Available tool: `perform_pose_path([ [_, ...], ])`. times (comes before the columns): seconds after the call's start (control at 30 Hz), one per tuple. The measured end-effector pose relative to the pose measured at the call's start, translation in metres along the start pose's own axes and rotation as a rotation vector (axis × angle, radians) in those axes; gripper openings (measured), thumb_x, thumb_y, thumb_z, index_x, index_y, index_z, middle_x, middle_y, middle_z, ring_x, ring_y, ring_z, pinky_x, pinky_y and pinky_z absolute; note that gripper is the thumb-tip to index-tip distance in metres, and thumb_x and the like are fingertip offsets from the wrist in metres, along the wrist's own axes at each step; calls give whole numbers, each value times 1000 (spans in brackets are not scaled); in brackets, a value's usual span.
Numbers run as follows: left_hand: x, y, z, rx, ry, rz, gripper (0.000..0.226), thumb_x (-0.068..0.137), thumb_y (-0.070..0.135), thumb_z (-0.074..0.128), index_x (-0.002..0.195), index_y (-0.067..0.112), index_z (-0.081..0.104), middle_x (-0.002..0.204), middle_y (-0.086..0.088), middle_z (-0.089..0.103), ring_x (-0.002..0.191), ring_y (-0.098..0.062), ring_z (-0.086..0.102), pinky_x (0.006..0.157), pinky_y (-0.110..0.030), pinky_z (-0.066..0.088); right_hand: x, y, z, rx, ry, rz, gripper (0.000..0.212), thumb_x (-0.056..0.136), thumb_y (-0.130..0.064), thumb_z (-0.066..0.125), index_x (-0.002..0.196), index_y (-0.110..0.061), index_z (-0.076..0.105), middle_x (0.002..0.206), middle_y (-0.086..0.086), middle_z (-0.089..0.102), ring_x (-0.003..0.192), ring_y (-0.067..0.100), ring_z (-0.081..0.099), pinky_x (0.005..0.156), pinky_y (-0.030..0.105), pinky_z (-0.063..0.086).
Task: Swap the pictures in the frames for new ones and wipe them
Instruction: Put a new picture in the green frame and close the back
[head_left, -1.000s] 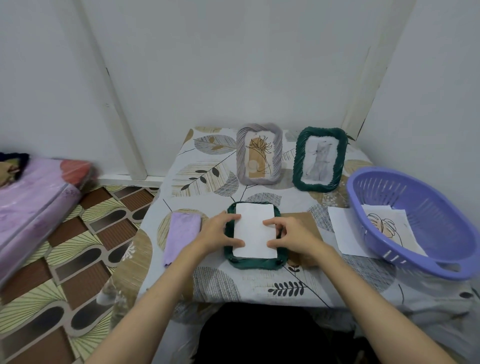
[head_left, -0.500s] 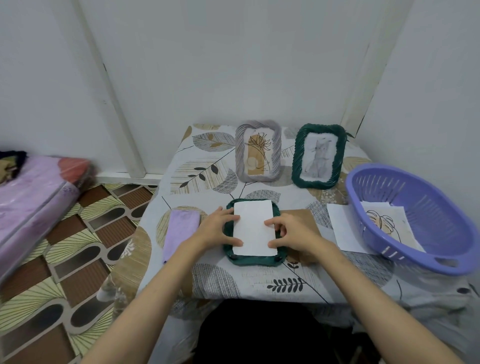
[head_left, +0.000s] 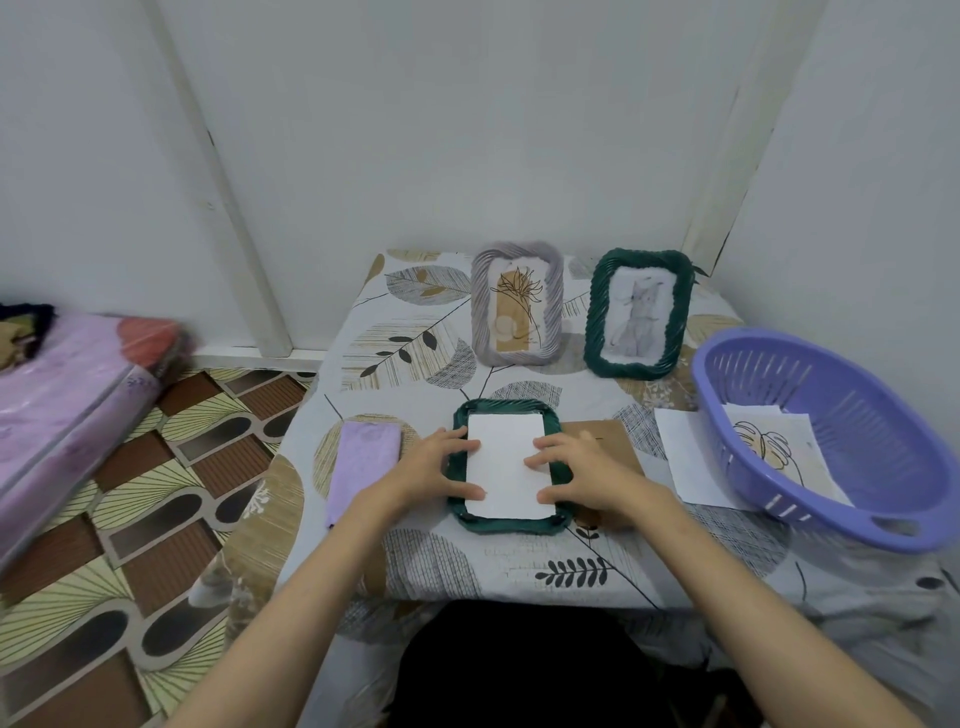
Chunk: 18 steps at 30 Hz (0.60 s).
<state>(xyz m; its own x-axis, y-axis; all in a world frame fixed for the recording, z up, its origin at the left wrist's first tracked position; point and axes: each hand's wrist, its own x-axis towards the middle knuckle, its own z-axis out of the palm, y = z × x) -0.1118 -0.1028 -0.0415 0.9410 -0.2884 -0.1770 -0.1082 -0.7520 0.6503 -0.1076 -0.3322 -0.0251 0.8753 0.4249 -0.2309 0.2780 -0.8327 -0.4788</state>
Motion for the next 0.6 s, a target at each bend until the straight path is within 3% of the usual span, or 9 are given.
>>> perform_pose_path([
  [0.23, 0, -1, -2, -58, -19, 25, 74, 73, 21, 78, 137, 11, 44, 155, 4, 20, 141, -13, 20, 109, -21, 15, -1, 2, -1, -5, 26, 34, 44, 84, -36, 65, 126, -35, 53, 153, -6, 25, 134, 28, 18, 110, 43, 16],
  [0.6, 9, -3, -4, 153, -34, 34, 86, 70, 40, 78, 142, 21, 35, 154, 10, 19, 141, -16, 18, 116, -34, 15, 3, 8, 2, -40, 26, 49, 53, 84, -41, 63, 134, -34, 43, 154, -9, 22, 135, 28, 18, 111, 42, 17],
])
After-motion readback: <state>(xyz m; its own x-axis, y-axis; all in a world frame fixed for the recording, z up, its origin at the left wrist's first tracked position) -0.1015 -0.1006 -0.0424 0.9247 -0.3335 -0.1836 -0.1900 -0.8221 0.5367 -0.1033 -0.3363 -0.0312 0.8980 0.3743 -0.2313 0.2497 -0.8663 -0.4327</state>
